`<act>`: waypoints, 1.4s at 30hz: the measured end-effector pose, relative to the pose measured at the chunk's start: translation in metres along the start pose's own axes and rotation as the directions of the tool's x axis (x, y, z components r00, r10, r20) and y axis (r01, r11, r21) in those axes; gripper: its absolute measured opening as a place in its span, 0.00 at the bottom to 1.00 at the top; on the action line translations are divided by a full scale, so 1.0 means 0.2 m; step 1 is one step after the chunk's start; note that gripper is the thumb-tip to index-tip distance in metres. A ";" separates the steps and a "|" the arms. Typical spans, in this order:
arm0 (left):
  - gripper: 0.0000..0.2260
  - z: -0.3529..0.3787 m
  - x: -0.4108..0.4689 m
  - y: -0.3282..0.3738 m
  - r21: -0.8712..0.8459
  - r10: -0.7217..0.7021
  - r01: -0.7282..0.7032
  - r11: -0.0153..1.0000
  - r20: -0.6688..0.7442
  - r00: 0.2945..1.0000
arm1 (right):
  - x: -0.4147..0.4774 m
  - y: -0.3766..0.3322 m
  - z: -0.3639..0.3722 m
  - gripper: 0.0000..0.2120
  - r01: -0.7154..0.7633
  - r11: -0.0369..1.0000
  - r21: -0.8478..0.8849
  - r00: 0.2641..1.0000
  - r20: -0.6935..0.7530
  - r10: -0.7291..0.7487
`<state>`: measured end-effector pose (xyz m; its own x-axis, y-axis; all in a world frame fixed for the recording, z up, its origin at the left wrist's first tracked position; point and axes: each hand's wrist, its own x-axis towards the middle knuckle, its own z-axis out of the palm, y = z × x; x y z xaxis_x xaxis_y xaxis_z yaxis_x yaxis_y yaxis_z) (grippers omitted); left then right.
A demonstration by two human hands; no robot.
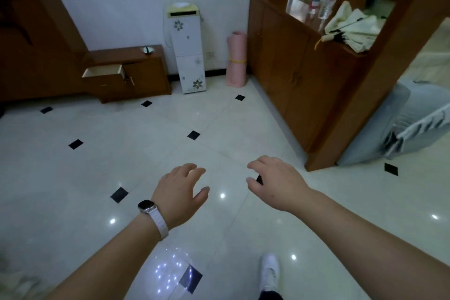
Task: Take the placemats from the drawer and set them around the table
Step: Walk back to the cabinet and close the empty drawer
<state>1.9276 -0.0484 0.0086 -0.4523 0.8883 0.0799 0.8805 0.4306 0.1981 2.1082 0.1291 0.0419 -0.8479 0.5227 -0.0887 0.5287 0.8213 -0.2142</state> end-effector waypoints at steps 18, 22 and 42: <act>0.24 -0.17 1.11 -0.43 0.049 -0.347 0.358 0.932 -0.155 0.925 | 1.71 0.26 -0.29 0.22 0.290 0.953 0.083 0.953 0.064 -0.296; 0.26 -0.19 1.15 -0.66 0.035 -0.458 0.468 0.883 -0.156 0.875 | 1.99 0.05 -0.30 0.22 0.405 0.911 0.077 0.907 0.088 -0.411; 0.26 -0.49 1.46 -2.61 -0.026 -0.594 0.604 0.797 -0.217 0.775 | 3.40 -1.51 -0.12 0.22 0.557 0.831 -0.012 0.826 0.111 -0.552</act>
<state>1.3221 -0.0300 0.0246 -0.9042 0.3975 0.1565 0.4248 0.8751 0.2320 1.3723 0.2417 0.0696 -0.9969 -0.0467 -0.0628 -0.0322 0.9760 -0.2152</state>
